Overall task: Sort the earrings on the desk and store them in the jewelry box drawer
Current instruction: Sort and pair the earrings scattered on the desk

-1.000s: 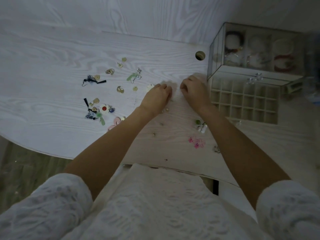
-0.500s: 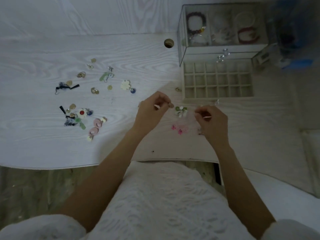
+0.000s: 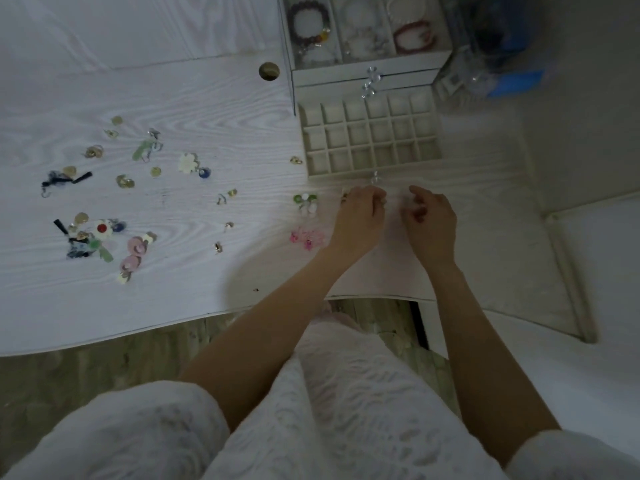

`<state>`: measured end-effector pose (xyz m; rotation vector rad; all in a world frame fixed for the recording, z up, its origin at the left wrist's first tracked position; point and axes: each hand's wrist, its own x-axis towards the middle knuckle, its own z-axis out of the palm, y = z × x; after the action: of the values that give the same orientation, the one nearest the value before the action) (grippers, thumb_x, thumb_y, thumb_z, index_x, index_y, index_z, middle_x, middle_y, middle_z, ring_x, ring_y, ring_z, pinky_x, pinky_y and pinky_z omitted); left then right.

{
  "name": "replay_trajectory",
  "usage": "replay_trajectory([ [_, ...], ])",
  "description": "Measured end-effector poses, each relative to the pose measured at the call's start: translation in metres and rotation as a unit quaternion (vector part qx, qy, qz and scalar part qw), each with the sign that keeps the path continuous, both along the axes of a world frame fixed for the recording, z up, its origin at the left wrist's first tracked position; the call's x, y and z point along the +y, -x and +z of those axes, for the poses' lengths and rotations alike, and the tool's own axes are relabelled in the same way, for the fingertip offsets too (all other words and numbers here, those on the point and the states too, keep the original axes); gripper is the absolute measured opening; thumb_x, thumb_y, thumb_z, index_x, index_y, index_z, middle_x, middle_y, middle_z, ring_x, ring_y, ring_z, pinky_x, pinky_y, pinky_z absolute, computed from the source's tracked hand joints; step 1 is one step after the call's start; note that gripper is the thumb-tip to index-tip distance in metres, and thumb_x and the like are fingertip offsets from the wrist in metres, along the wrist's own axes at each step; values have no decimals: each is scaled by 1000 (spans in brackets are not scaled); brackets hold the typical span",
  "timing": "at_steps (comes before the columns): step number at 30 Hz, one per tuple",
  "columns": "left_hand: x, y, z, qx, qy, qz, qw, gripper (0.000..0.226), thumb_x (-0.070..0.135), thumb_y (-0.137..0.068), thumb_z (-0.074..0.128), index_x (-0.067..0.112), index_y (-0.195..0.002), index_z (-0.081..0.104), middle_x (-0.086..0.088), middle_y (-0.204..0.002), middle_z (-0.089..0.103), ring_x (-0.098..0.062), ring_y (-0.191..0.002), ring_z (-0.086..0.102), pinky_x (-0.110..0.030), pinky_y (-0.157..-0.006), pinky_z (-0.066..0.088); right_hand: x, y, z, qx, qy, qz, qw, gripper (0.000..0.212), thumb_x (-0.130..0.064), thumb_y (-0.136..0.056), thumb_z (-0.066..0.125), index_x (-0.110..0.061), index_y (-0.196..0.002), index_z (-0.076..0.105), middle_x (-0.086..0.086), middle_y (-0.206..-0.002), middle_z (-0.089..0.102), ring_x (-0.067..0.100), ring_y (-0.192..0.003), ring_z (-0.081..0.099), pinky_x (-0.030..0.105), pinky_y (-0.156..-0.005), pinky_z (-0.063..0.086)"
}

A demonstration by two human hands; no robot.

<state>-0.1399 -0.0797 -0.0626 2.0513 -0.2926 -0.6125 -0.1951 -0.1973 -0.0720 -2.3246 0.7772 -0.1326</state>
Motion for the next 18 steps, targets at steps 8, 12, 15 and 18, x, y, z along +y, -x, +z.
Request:
replay_trajectory([
  [8, -8, 14, 5, -134, -158, -114, 972, 52, -2, -89, 42, -1, -140, 27, -21, -138, 40, -33, -123, 38, -30, -100, 15, 5, 7, 0, 8, -40, 32, 999, 49, -1, -81, 63, -7, -128, 50, 17, -124, 46, 16, -84, 52, 11, -77, 36],
  [12, -8, 20, 9, -126, -114, -117, 978, 55, -11, -83, 45, -10, -136, 29, -25, -138, 39, -37, -123, 41, -31, -101, 24, 5, 3, -1, 26, -34, 19, 999, 54, -2, -82, 62, -6, -133, 44, 16, -127, 44, 19, -87, 54, 14, -79, 35],
  [15, -5, 24, 9, -124, -90, -117, 981, 56, -16, -77, 45, -13, -132, 33, -29, -133, 42, -40, -122, 41, -40, -104, 33, 5, 0, -3, 29, -31, 20, 999, 56, 0, -81, 61, -5, -134, 43, 18, -125, 45, 23, -92, 55, 17, -81, 37],
  [18, 2, 29, 10, -132, -75, -111, 982, 56, -17, -76, 43, -13, -131, 35, -30, -131, 44, -40, -122, 40, -43, -106, 30, 7, -3, -5, 32, -21, 28, 999, 52, 1, -80, 60, -4, -130, 48, 19, -119, 49, 28, -92, 57, 24, -84, 40],
])
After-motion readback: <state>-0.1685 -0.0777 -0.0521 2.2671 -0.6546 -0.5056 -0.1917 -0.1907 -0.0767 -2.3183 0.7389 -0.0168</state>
